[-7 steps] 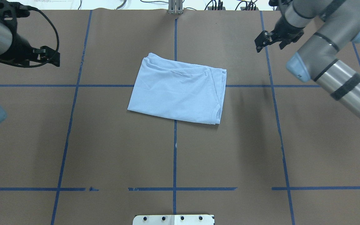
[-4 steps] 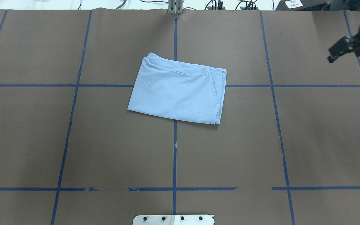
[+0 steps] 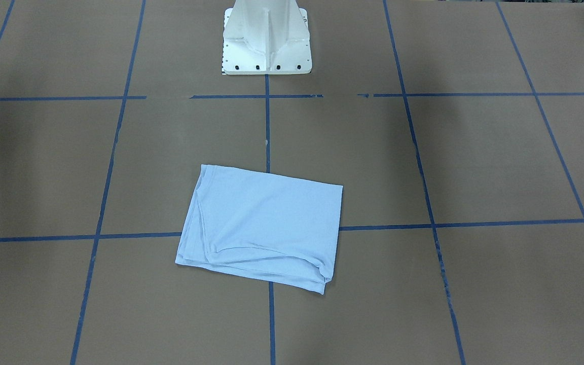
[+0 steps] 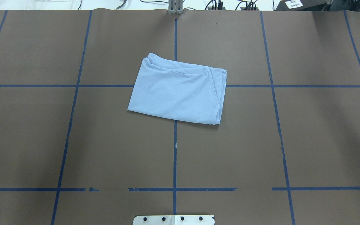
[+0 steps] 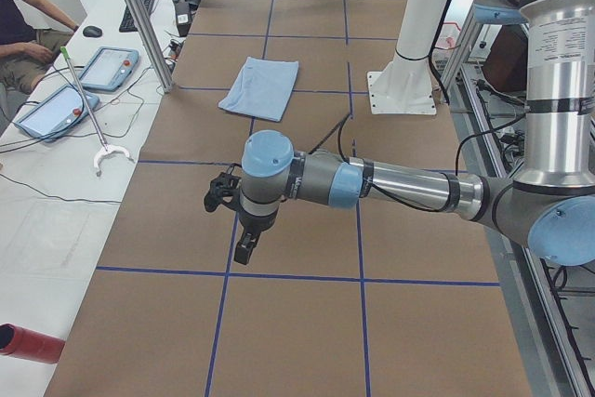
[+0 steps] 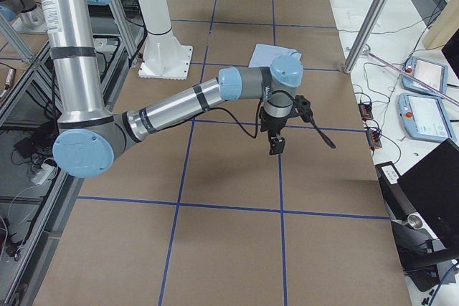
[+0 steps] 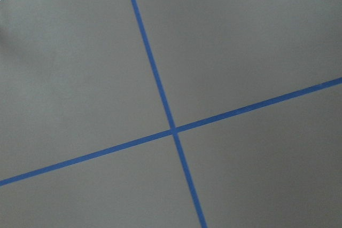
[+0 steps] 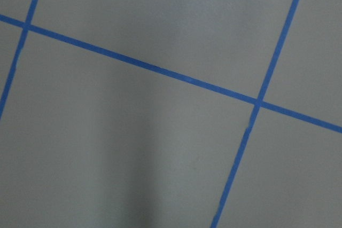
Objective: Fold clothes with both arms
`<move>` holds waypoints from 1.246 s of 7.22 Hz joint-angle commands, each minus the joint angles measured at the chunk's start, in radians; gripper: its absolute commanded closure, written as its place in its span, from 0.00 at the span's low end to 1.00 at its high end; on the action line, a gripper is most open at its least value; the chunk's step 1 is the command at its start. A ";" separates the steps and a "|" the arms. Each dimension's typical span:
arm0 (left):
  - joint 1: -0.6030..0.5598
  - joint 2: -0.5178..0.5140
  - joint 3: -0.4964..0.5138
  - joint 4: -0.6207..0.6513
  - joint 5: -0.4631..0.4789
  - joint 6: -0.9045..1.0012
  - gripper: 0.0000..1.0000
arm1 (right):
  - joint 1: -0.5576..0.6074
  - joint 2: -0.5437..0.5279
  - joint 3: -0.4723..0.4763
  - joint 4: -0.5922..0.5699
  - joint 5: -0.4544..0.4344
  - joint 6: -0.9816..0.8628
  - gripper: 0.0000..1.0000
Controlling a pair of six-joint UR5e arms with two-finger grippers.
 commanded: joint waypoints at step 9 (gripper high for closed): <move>0.046 0.001 0.131 -0.066 0.019 -0.053 0.00 | 0.093 -0.109 -0.232 0.316 0.095 0.129 0.00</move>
